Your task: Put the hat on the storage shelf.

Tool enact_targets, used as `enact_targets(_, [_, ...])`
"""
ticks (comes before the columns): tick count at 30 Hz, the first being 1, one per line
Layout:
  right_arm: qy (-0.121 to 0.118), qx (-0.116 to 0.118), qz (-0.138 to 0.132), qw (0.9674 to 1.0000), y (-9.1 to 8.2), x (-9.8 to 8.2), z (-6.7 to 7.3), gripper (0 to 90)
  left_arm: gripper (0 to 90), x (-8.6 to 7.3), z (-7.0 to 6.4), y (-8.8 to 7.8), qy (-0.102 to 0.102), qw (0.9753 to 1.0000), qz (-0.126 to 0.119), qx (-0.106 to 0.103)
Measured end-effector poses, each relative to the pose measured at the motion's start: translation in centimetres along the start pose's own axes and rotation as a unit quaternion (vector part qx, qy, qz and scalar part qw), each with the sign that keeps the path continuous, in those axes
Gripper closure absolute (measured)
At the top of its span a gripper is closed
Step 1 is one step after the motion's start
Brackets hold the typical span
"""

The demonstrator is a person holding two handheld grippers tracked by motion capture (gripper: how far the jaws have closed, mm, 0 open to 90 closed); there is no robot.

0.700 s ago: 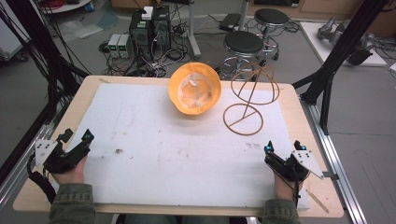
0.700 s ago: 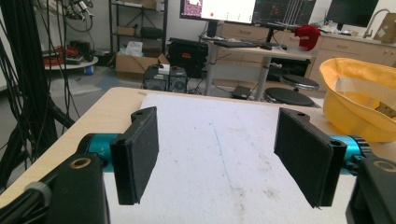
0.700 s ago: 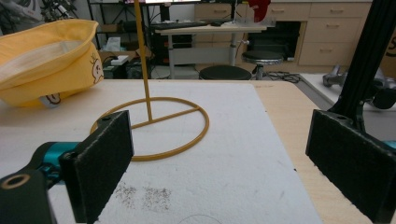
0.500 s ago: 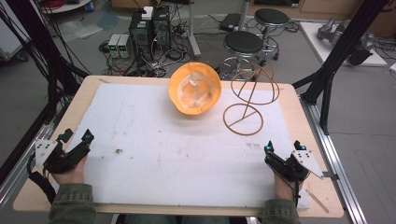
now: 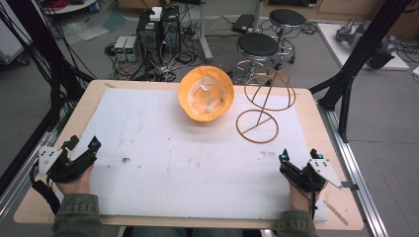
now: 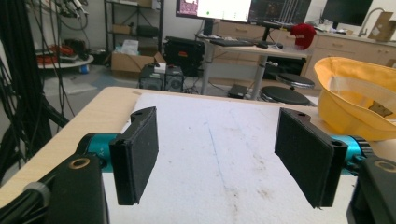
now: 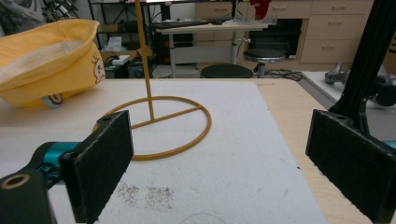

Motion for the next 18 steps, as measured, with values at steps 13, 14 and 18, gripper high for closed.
enact_targets(13, [0.0, 0.01, 0.0, 1.0, -0.2, 0.0, 0.2, 6.4, 27.8, 1.7, -2.2, 3.0, 0.015, 0.9996, 0.017, -0.017])
enact_targets(14, [0.001, 0.009, 0.001, 1.0, -0.3, 0.0, 0.2, 6.4, 29.4, 2.1, -2.4, 3.3, 0.018, 0.9995, 0.014, -0.023])
enact_targets(18, [0.002, 0.009, 0.001, 1.0, -0.3, 0.0, 0.2, 6.4, 28.8, 3.6, -3.5, 4.7, 0.032, 0.9985, 0.011, -0.044])
Point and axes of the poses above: each handheld gripper's, and its own axes: y roughly forward along the jaws, x roughly out of its top, z roughly to its left, the point moved 4 cm from there along y, roughly forward along the jaws, and after that the axes turned 11 degrees about y, right-handed, at the moved point
